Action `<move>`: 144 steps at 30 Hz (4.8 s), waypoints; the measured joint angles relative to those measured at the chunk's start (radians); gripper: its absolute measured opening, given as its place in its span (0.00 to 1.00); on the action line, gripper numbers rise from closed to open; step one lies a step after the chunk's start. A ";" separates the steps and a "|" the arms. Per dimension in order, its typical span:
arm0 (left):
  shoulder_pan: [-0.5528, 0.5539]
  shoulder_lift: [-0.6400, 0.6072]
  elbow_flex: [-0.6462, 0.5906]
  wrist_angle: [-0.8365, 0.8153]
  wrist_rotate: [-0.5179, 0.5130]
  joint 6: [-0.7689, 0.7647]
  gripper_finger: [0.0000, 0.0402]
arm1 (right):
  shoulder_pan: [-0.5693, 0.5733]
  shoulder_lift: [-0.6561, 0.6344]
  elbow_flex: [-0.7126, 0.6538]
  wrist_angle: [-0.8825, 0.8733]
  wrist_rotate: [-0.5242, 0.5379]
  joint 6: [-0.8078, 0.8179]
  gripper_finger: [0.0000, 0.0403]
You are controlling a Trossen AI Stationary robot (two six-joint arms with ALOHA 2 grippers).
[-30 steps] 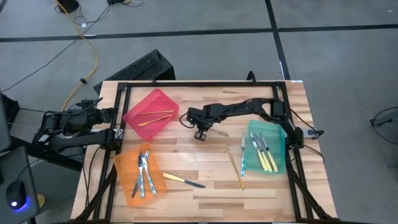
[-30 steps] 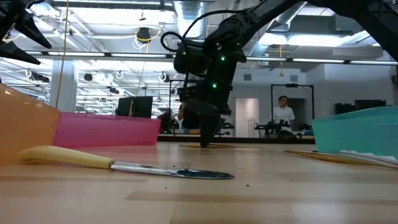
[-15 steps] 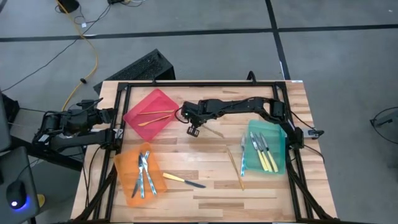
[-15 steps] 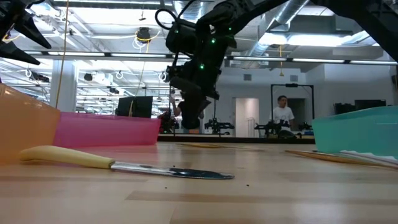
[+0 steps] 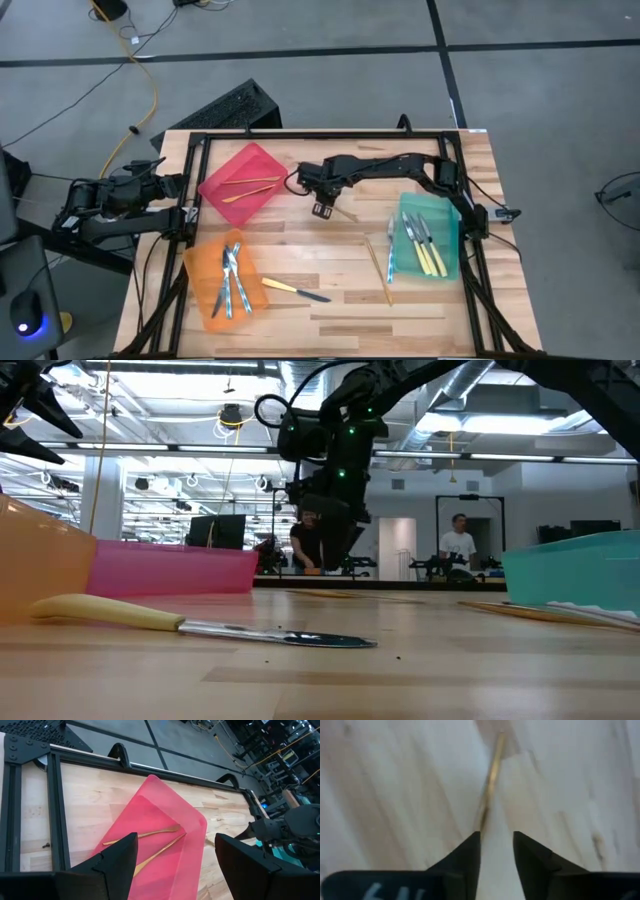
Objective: Sort silverware by color (type)
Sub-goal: Put the top gold knife into the red bin
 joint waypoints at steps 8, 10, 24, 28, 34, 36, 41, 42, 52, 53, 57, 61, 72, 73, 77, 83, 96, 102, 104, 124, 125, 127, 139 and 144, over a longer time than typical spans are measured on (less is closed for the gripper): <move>0.000 0.000 0.000 0.001 0.008 0.001 0.61 | -0.009 0.000 0.000 0.042 -0.042 -0.019 0.46; 0.000 0.000 0.000 0.001 0.008 0.004 0.61 | -0.011 0.000 0.000 0.043 -0.044 -0.019 0.46; 0.000 0.000 0.000 0.001 0.008 0.023 0.61 | -0.017 0.000 -0.125 0.108 -0.045 0.032 0.46; 0.000 0.000 0.000 0.001 0.004 0.023 0.61 | -0.013 -0.003 -0.164 0.118 -0.042 0.037 0.44; 0.000 0.000 0.000 0.001 0.003 0.023 0.61 | -0.005 -0.007 -0.192 0.069 -0.033 0.070 0.31; 0.000 0.000 0.000 0.001 0.003 0.023 0.61 | -0.001 -0.007 -0.192 0.057 -0.032 0.063 0.22; 0.000 0.000 0.000 0.001 0.002 0.023 0.61 | 0.003 -0.007 -0.193 0.048 -0.040 0.090 0.04; 0.000 0.000 0.000 0.001 0.002 0.023 0.61 | 0.002 -0.007 -0.193 0.044 -0.042 0.101 0.03; 0.000 0.000 0.000 0.001 0.004 0.016 0.61 | 0.017 -0.006 -0.180 0.043 -0.027 0.142 0.01; 0.000 0.000 0.000 0.001 0.007 0.017 0.61 | 0.017 -0.006 -0.178 0.051 -0.027 0.142 0.01; 0.000 0.000 0.000 0.001 0.014 0.017 0.61 | 0.016 -0.006 -0.177 0.084 -0.036 0.143 0.00; 0.000 0.000 0.000 0.001 0.013 0.013 0.61 | 0.008 -0.006 -0.176 0.093 -0.039 0.142 0.00; 0.000 0.000 0.000 0.001 0.014 0.012 0.61 | 0.016 -0.026 -0.179 0.094 -0.035 0.134 0.00; 0.000 0.000 0.000 0.001 0.014 0.012 0.61 | 0.016 -0.038 -0.181 0.080 -0.035 0.133 0.00; 0.000 0.000 0.000 0.001 0.011 0.012 0.61 | 0.012 -0.064 -0.180 0.072 -0.037 0.112 0.03; 0.000 0.000 0.000 0.001 0.010 0.012 0.61 | 0.009 -0.073 -0.180 0.090 -0.027 0.055 0.18; 0.000 0.000 0.000 0.001 0.005 0.023 0.61 | -0.018 -0.064 -0.186 0.159 -0.031 -0.030 0.52; 0.000 0.000 0.000 0.001 -0.003 0.022 0.61 | -0.037 -0.058 -0.186 0.184 -0.034 -0.046 0.50; 0.000 0.000 0.000 0.001 -0.003 0.021 0.61 | -0.037 -0.039 -0.185 0.206 -0.034 -0.045 0.49; 0.000 0.000 0.000 0.000 0.000 0.018 0.61 | -0.016 0.013 -0.180 0.123 -0.032 -0.030 0.23; 0.000 0.000 0.000 0.001 0.000 0.018 0.61 | -0.016 0.013 -0.180 0.116 -0.031 -0.028 0.16; 0.000 0.000 0.000 0.001 0.000 0.018 0.61 | -0.016 0.013 -0.180 0.112 -0.030 -0.020 0.06; 0.000 0.000 0.000 0.001 0.003 0.018 0.61 | -0.014 -0.004 -0.174 0.089 -0.007 0.028 0.02; 0.000 0.000 0.000 0.001 0.004 0.018 0.61 | -0.018 0.003 -0.115 0.062 -0.005 0.037 0.00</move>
